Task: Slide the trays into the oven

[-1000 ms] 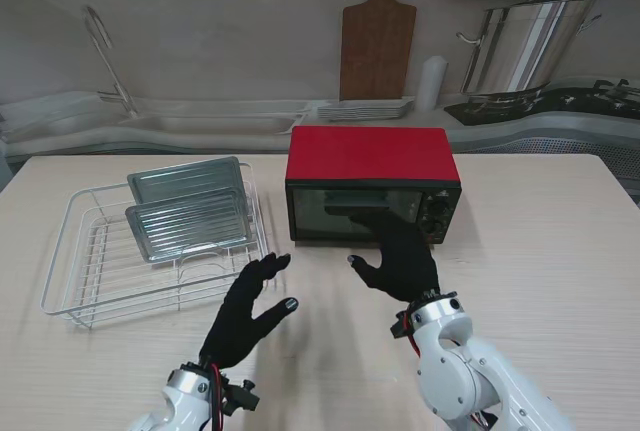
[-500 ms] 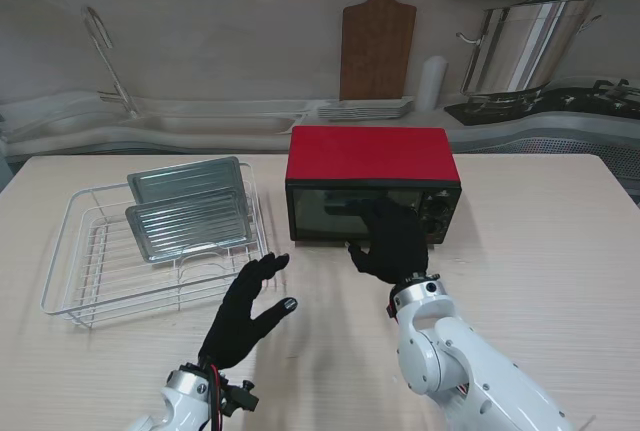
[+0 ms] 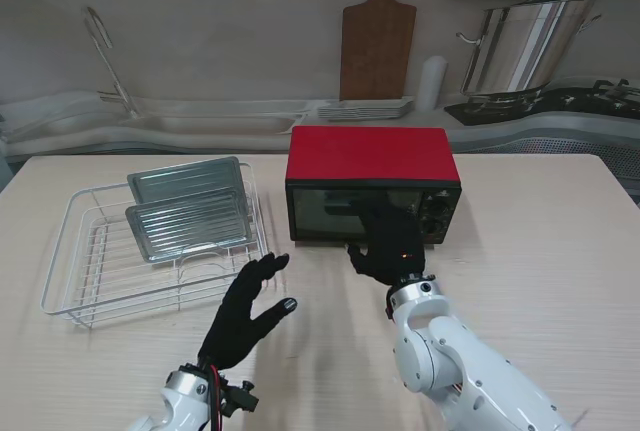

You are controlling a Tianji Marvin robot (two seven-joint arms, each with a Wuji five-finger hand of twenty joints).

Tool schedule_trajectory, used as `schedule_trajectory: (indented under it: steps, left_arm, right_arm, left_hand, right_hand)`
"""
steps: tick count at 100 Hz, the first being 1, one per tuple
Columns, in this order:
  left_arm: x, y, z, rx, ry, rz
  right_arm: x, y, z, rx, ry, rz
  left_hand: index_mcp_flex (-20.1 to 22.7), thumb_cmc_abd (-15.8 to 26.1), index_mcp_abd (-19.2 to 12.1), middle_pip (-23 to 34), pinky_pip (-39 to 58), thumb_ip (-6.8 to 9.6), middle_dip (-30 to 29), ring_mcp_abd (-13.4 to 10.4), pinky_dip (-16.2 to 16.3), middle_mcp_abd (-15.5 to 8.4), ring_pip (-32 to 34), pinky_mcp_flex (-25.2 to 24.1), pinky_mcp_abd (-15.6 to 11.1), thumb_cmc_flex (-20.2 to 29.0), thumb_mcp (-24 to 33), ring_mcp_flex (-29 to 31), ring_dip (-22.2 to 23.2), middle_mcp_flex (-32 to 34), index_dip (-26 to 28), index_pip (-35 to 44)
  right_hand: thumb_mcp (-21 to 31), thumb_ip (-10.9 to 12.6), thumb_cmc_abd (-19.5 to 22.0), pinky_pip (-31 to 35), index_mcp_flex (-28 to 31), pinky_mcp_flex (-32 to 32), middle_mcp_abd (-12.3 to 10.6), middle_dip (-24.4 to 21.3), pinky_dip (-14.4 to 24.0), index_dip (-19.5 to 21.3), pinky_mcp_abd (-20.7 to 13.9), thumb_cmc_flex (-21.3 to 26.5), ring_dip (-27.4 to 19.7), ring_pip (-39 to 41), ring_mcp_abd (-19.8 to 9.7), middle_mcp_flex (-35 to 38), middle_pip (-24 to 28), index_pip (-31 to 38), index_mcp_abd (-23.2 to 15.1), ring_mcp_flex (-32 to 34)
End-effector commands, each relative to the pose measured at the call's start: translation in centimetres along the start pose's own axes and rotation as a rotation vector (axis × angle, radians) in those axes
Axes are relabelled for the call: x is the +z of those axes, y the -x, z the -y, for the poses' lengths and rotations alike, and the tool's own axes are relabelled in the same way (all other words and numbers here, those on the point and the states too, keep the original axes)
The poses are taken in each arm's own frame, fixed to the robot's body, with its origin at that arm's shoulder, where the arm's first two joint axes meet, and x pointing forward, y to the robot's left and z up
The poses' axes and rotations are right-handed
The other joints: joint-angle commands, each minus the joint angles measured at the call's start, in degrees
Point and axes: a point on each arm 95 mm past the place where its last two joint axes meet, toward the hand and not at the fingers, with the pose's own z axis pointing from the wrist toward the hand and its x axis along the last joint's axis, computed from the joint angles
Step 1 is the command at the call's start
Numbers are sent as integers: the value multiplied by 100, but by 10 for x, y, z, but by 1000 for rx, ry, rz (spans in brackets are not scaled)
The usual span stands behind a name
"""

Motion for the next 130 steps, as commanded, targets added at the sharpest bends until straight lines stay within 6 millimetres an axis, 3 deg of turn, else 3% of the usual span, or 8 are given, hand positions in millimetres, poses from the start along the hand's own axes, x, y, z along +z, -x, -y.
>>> schedule_trajectory:
  steps: [1,46,130]
  left_arm:
    - [-2,-3,-2,-9,12,0]
    - [-2,-3,-2,-6,9,0]
    - [-3,-3,-2,-18,1,-3]
  right_arm:
    - [-3,-3,7,13,-33,1]
    - [-20,-2,11,71,-65,-17]
    - [-87,5,33,176,-117,-60]
  left_hand:
    - [118,-25,-8,-47,-85,126,68,-43,154,-29,4,-70,-70,63,125,-66,86,97,62,-81]
    - [131,-30,-3,-43,-89,128,70,-41,154,-28,8,-69,-65,62,122,-61,87,103,67,-76]
    - [134,-34,-6,-47,-91,126,70,-40,154,-30,5,-67,-67,60,120,-68,85,105,65,-89]
  right_hand:
    - [-207,259,122,-142,100,-61,231,-75,-79,-123,-150,-121,-128,-150,9,14,-136,-187,134,-64]
    - [-248,303,176,274,612,287,458,71,138,0,117,-140,161,380,264,668,125,-64,206,340]
    - [-321,330,235,247,640,237,416,53,165,67,116,-158,170,364,245,693,23,-118,131,317]
